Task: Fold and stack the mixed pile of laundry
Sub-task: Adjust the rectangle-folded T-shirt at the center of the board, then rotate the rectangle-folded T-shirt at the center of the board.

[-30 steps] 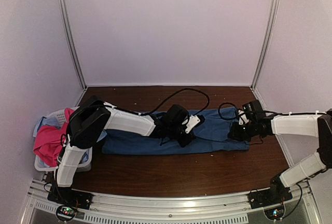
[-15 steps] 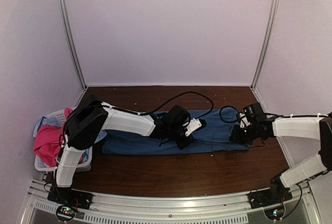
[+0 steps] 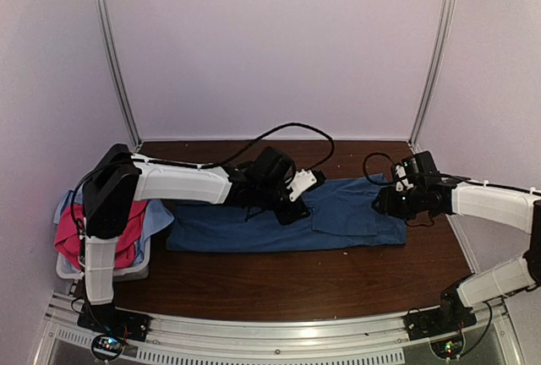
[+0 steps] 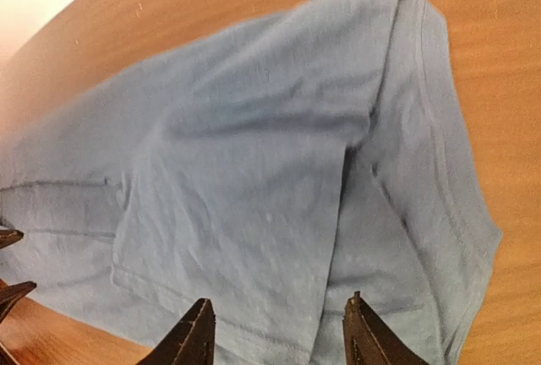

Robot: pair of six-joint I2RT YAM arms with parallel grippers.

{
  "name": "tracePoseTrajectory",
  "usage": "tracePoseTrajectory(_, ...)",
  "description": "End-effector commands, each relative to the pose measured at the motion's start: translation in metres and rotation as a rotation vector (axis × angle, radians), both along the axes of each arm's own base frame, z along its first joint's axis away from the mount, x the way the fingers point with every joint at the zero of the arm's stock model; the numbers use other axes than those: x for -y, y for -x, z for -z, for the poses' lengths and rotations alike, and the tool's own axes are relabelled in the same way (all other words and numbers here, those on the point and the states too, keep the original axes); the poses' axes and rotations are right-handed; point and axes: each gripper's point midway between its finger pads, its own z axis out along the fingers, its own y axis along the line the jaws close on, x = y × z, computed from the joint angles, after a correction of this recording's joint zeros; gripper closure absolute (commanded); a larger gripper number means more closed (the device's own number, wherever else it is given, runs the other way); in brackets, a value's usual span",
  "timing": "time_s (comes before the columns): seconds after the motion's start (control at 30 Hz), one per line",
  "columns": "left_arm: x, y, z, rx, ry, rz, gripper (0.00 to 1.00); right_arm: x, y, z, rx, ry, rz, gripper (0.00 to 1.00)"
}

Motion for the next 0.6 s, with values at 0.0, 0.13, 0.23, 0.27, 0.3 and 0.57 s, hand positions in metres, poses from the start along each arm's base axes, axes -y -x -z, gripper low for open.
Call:
tracePoseTrajectory(0.0, -0.023, -0.041, -0.043, 0.017, 0.102, -0.117, 0.58, 0.019, -0.047, -0.035, 0.121, 0.112, 0.059, 0.48)
tracePoseTrajectory(0.13, -0.047, -0.065, -0.042, 0.016, 0.08, -0.205, 0.57, 0.027, -0.084, -0.031, 0.128, 0.16, 0.076, 0.55)
tracePoseTrajectory(0.23, -0.067, -0.079, -0.039, -0.003, 0.077, -0.286, 0.56, 0.026, -0.108, -0.015, 0.109, 0.157, 0.071, 0.58)
tracePoseTrajectory(0.27, -0.074, -0.084, -0.038, -0.014, 0.078, -0.31, 0.56, 0.023, -0.114, -0.008, 0.098, 0.153, 0.059, 0.59)
tracePoseTrajectory(0.3, -0.082, -0.088, -0.035, -0.025, 0.075, -0.336, 0.56, 0.02, -0.119, 0.0, 0.083, 0.153, 0.049, 0.59)
tracePoseTrajectory(0.57, -0.154, -0.117, -0.004, -0.053, -0.062, -0.558, 0.55, 0.015, -0.149, 0.063, -0.034, 0.227, -0.006, 0.63)
